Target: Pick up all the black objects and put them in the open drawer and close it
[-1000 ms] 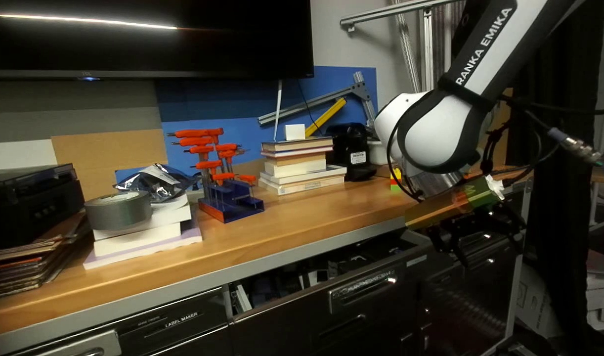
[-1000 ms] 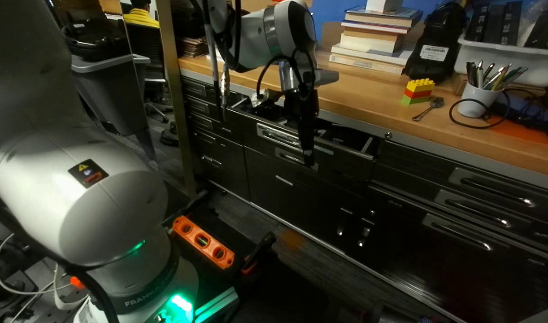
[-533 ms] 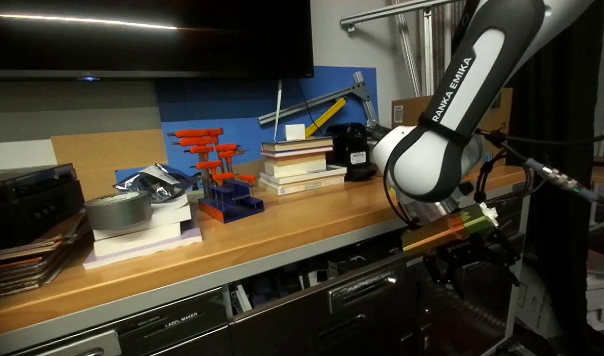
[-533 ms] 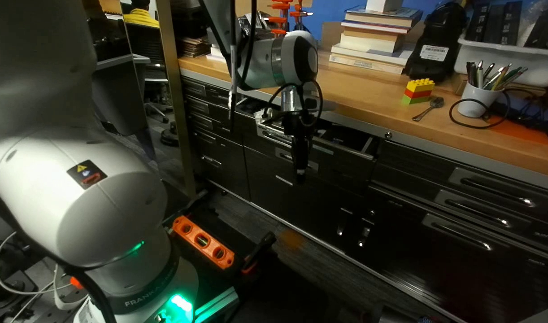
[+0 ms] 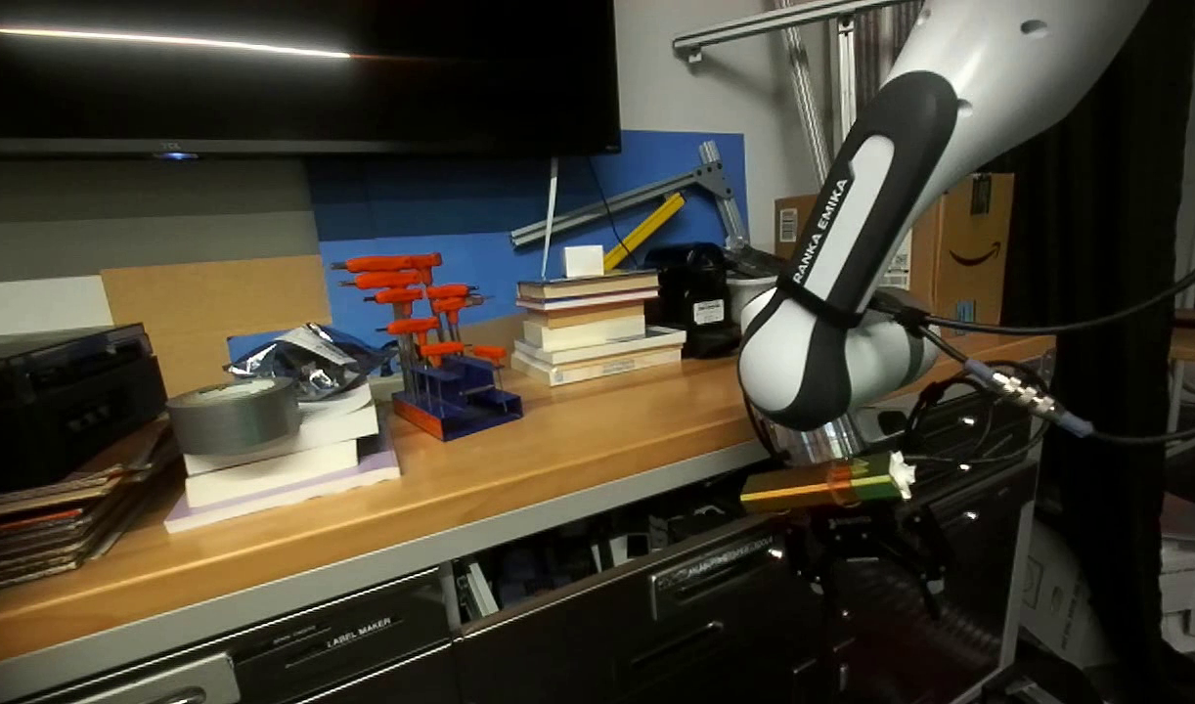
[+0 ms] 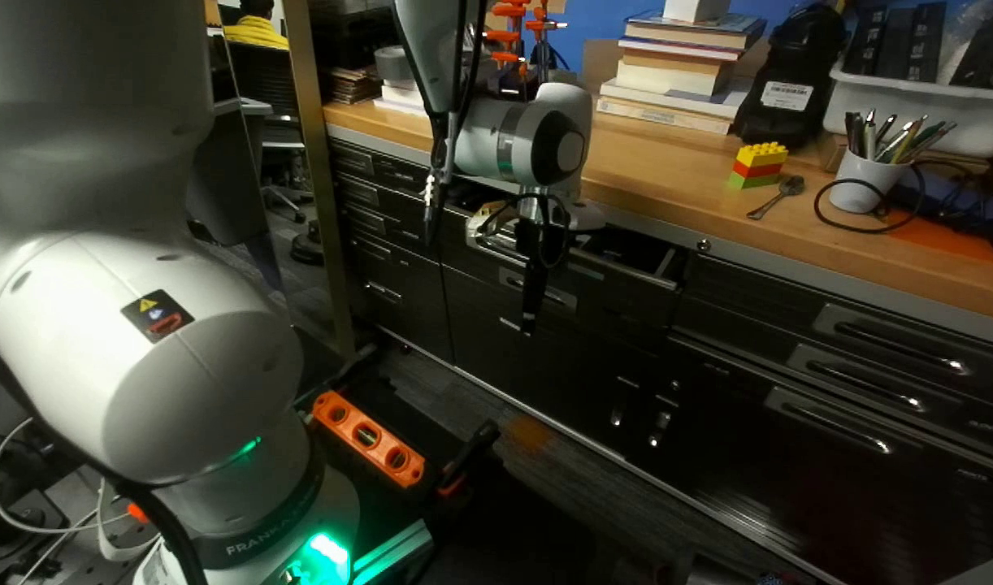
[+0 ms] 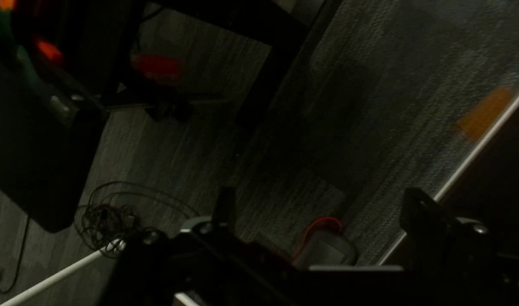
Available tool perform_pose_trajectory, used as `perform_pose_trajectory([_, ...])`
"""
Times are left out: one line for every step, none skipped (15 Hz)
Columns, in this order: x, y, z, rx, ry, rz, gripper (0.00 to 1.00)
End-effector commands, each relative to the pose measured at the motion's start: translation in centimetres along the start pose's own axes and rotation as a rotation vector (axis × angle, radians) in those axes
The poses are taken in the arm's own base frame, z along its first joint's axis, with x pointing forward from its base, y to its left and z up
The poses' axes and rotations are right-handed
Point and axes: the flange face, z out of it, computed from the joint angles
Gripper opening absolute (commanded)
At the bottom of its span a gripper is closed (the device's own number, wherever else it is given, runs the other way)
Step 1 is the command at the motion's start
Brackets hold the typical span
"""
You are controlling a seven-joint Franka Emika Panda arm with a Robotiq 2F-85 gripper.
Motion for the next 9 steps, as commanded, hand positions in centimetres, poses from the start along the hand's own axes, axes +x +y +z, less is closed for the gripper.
perform_pose_trajectory([0.8,-1.5,-0.9,0.155,-0.043,0.086,1.0])
perform_pose_trajectory([0.9,-1.5,-0.9,0.195,-0.047,0.118,1.0])
perform_pose_trajectory([0.9,-1.6,-1.1,0.238,-0.052,0.146,1.0])
perform_pose_trajectory([1.0,-1.8,-1.1,0.281,-0.051,0.173,1.0])
perform_pose_trajectory([1.0,-2.2,-1.2,0.326,-0.05,0.199,1.0])
perform_pose_trajectory([1.1,-2.6,-1.3,0.373,-0.049,0.222,1.0])
perform_pose_trajectory([1.1,-3.2,-1.3,0.412,-0.047,0.241,1.0])
perform_pose_trajectory([1.0,-4.0,-1.3,0.439,-0.048,0.245,1.0])
perform_pose_trajectory([0.9,-4.7,-1.3,0.459,-0.043,0.239,1.0])
